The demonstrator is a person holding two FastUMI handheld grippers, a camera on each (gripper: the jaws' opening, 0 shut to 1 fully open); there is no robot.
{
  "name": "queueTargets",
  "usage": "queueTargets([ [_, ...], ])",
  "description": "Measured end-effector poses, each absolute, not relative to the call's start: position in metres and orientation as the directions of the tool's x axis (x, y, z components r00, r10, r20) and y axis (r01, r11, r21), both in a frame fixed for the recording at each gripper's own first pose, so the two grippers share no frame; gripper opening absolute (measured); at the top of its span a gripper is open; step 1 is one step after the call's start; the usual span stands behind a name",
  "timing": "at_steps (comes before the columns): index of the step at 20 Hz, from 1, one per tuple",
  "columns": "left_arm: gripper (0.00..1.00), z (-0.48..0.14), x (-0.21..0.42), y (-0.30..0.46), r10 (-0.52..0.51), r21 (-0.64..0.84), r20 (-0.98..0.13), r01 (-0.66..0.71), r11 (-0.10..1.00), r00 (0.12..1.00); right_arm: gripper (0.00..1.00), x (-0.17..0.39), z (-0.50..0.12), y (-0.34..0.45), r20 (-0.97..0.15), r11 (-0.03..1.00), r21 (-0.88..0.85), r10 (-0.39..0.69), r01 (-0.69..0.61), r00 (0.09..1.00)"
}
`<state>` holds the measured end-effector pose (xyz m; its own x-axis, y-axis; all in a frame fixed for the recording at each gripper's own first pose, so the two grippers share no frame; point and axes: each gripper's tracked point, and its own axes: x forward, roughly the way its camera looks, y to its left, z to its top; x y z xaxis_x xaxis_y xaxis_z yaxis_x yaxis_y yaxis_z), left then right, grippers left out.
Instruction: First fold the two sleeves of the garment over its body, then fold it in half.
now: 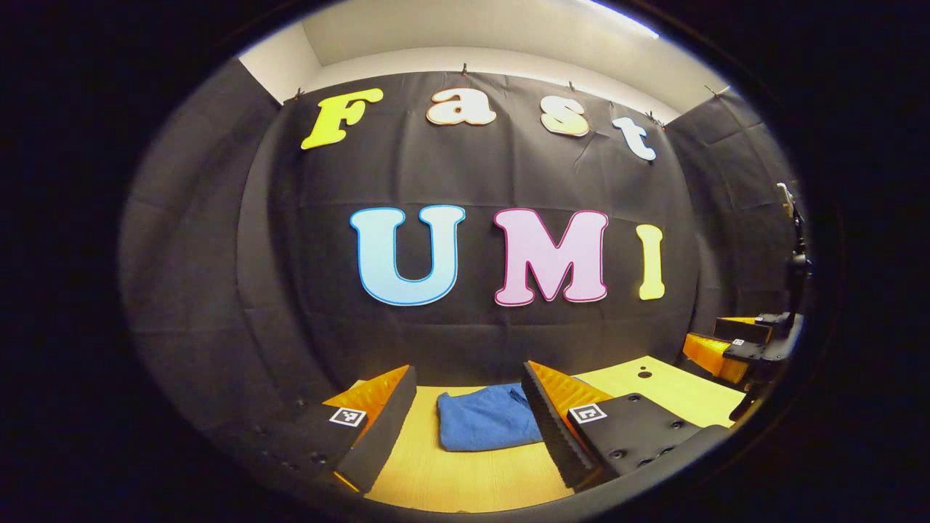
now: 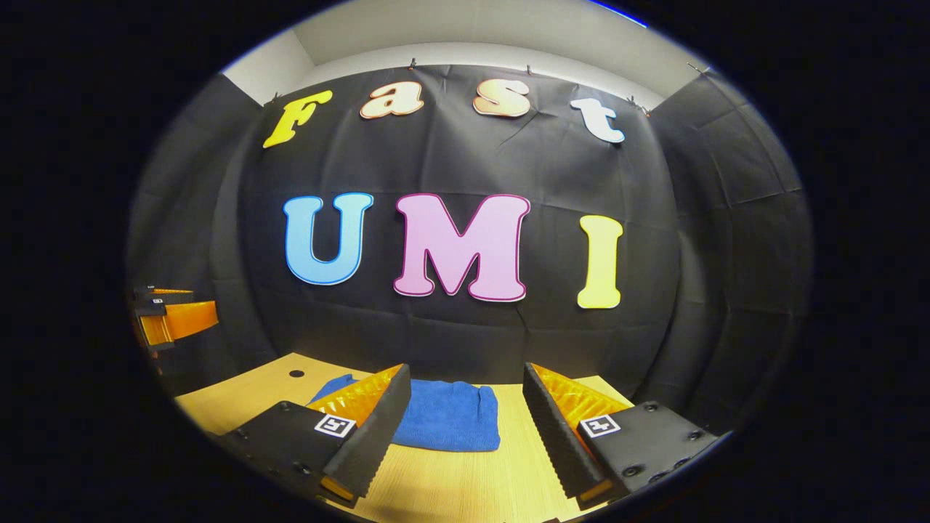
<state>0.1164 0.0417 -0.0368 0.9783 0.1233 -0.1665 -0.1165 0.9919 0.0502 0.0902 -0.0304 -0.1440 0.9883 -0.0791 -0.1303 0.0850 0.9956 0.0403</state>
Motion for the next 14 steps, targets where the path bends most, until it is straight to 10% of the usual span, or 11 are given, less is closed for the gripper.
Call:
queueTargets([
  [14,0.83,-0.039,-0.028,0.016,0.136,-0.065,-0.258,-0.158,0.985,0.956,0.97,-0.036,-0.103,0.023,-0.122,1.0,0.02,0.014,-0.011,0.992],
])
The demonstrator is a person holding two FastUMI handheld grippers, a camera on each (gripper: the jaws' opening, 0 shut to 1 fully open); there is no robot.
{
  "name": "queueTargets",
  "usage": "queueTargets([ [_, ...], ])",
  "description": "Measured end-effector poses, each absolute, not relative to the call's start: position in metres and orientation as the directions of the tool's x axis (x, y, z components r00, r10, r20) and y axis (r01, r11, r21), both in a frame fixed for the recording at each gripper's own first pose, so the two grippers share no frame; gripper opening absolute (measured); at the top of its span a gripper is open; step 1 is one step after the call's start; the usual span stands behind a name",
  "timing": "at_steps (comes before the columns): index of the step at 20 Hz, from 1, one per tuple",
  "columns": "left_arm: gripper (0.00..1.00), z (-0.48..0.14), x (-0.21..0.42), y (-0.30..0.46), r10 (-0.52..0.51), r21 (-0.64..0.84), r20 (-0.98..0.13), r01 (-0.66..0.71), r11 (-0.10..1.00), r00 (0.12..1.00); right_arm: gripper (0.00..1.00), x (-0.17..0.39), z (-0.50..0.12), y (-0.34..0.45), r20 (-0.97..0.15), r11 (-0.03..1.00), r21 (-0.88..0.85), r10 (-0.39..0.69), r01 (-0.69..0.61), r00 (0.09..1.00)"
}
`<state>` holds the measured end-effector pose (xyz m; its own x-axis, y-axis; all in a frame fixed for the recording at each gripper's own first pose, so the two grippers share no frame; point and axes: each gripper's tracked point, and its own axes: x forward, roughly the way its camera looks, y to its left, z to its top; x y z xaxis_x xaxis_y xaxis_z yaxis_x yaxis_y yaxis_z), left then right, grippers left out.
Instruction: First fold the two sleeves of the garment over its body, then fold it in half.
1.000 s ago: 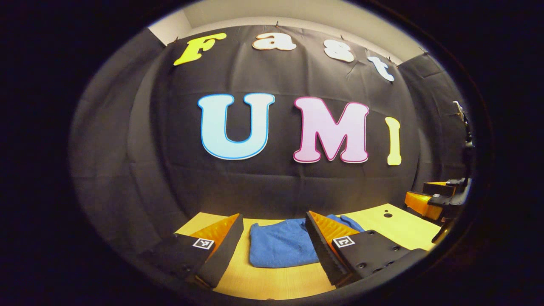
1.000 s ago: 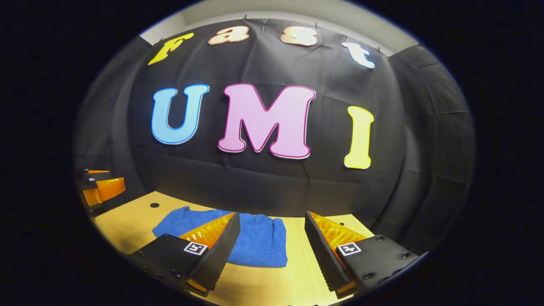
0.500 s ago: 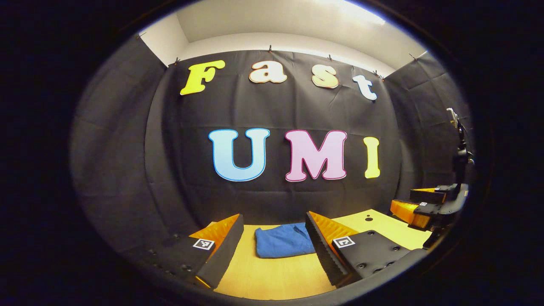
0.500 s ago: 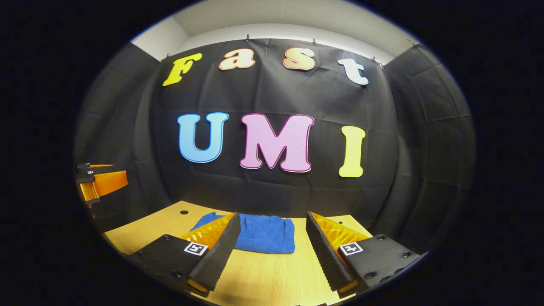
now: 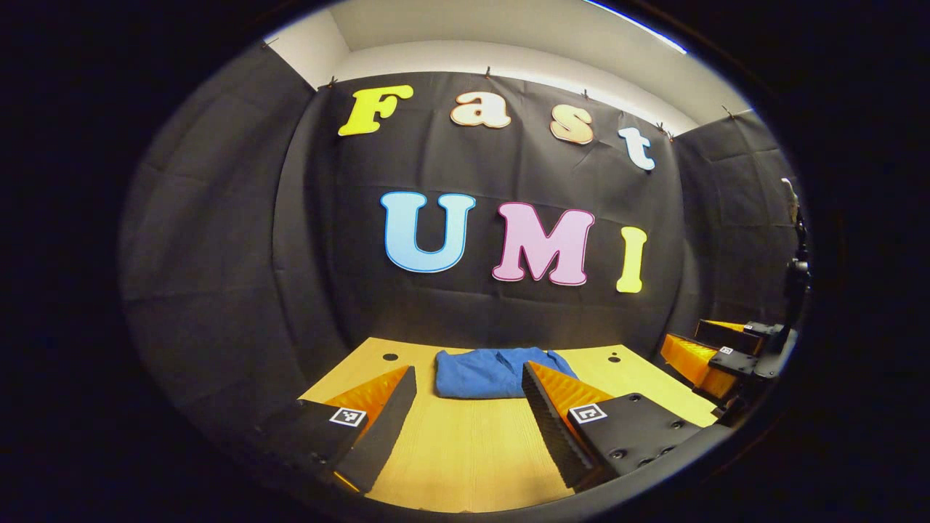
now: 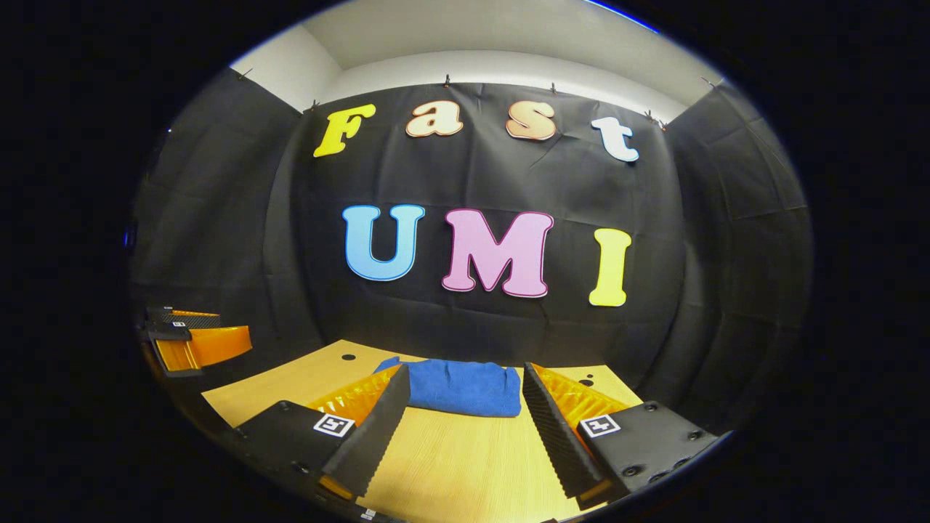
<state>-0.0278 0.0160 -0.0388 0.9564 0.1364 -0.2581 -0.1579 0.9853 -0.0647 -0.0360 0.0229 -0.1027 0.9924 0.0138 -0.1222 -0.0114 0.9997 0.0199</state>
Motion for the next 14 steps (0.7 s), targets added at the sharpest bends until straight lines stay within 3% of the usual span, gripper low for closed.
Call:
queueTargets([
  [14,0.83,-0.015,-0.022,0.019,0.146,-0.011,-0.194,-0.151,0.989,0.97,0.96,-0.032,-0.079,0.015,-0.066,0.998,0.055,0.009,-0.005,0.998],
])
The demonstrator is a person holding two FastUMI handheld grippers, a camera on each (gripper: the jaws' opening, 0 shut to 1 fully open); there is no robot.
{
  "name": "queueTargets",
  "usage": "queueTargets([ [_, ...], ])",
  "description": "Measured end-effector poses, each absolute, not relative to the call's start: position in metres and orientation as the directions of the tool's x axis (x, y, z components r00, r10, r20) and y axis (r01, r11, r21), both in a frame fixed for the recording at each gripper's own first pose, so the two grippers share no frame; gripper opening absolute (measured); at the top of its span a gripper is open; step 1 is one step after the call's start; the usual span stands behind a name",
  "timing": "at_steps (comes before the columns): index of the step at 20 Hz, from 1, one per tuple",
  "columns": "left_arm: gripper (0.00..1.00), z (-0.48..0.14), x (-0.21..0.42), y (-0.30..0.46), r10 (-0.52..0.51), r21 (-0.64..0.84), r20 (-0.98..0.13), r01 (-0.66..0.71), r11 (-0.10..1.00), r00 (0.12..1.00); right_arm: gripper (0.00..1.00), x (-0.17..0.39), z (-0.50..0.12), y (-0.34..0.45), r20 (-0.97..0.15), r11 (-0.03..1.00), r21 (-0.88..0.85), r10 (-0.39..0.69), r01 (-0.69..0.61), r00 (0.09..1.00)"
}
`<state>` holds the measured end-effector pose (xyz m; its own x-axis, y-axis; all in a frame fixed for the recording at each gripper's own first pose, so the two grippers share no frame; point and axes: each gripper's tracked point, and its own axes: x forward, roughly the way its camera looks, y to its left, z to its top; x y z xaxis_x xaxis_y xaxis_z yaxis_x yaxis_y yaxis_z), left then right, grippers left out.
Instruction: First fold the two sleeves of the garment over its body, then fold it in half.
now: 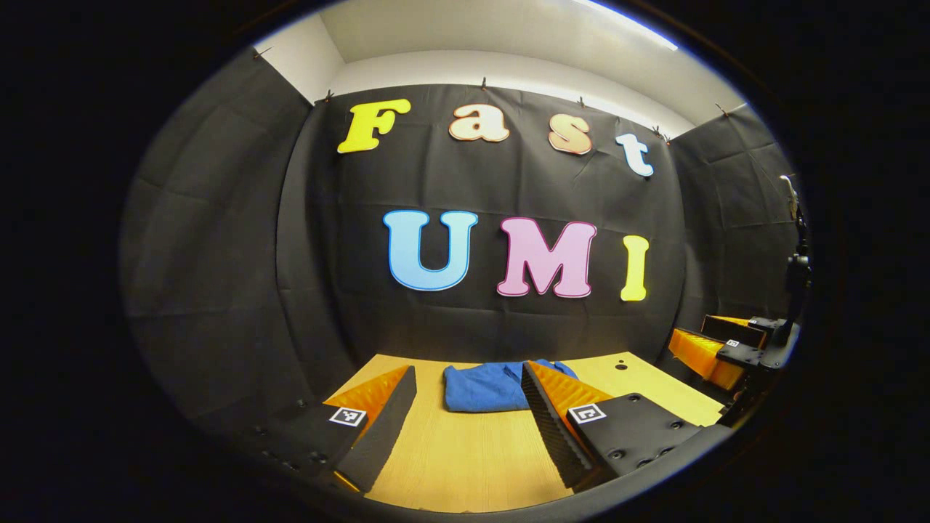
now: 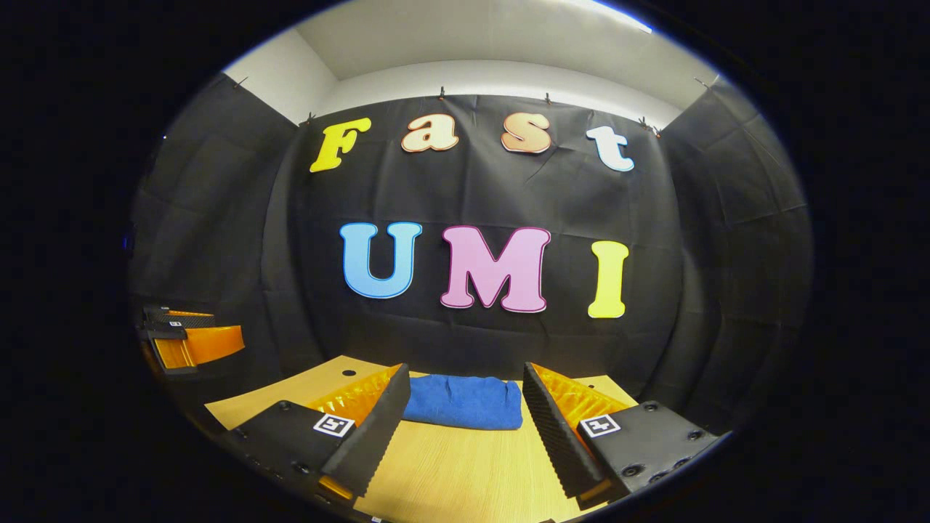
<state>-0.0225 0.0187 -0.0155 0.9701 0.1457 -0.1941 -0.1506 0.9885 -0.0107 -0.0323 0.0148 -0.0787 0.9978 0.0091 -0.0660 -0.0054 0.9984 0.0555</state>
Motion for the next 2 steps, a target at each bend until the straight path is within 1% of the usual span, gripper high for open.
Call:
queueTargets([
  [2,0.83,-0.0132,-0.0212,0.0154,0.157,0.013,-0.186,-0.157,0.987,0.97,0.95,-0.0343,-0.0793,0.0069,-0.066,0.999,0.053,0.002,0.001,0.998],
])
